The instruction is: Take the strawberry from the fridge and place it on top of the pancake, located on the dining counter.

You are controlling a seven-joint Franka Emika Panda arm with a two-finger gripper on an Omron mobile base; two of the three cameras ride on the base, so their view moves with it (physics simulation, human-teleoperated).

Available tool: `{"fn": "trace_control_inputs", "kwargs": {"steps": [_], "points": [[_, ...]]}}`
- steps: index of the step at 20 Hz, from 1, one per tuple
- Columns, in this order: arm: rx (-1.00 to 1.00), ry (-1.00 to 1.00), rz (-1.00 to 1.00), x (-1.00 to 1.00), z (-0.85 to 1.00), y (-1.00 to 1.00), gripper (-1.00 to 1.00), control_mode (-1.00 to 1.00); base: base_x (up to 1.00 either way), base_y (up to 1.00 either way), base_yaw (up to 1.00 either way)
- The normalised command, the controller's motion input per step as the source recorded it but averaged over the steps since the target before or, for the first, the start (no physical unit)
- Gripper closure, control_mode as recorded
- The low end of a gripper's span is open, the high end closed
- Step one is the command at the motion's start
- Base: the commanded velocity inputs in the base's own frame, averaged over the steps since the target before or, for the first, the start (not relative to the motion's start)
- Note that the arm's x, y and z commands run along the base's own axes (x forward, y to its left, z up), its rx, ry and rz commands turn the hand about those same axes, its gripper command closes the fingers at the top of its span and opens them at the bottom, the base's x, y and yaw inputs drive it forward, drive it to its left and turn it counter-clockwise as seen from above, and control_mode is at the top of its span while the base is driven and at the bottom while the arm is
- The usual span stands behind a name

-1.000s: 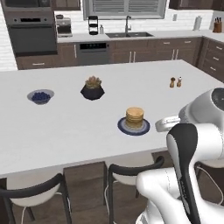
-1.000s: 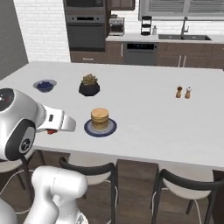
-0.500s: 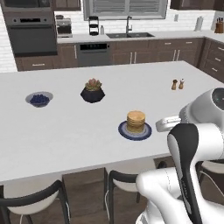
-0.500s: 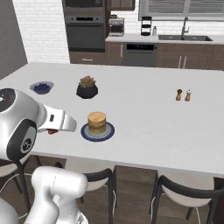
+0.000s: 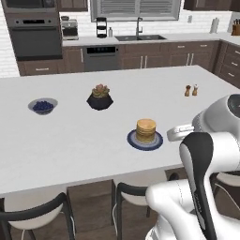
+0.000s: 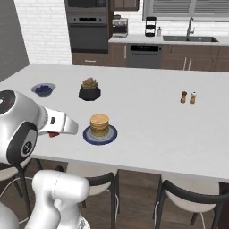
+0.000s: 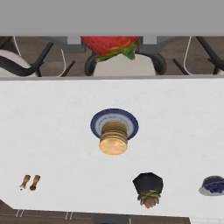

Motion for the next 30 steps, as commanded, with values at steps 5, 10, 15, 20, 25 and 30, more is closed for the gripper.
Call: {"fn": "trace_control_inputs", "kwargs": {"steps": [5,10,15,20,25,30], "points": [[0.0,0.0,0.0,0.0,0.0,0.0,1.0,1.0,0.03,0.0,0.0],[0.0,0.07,0.0,0.66,0.07,0.0,1.0,-1.0,0.07,0.0,0.01],[0.0,0.14,0.0,1.0,-0.03,0.0,1.0,-1.0,0.0,0.0,0.0],[0.0,0.18,-0.01,1.0,-0.22,0.0,1.0,-1.0,0.0,0.0,0.0],[-0.02,0.1,-0.01,1.0,-0.65,-0.01,1.0,-1.0,0.0,0.0,0.0],[0.01,0.01,0.0,1.0,-0.55,-0.01,1.0,-1.0,0.0,0.0,0.0]]}}
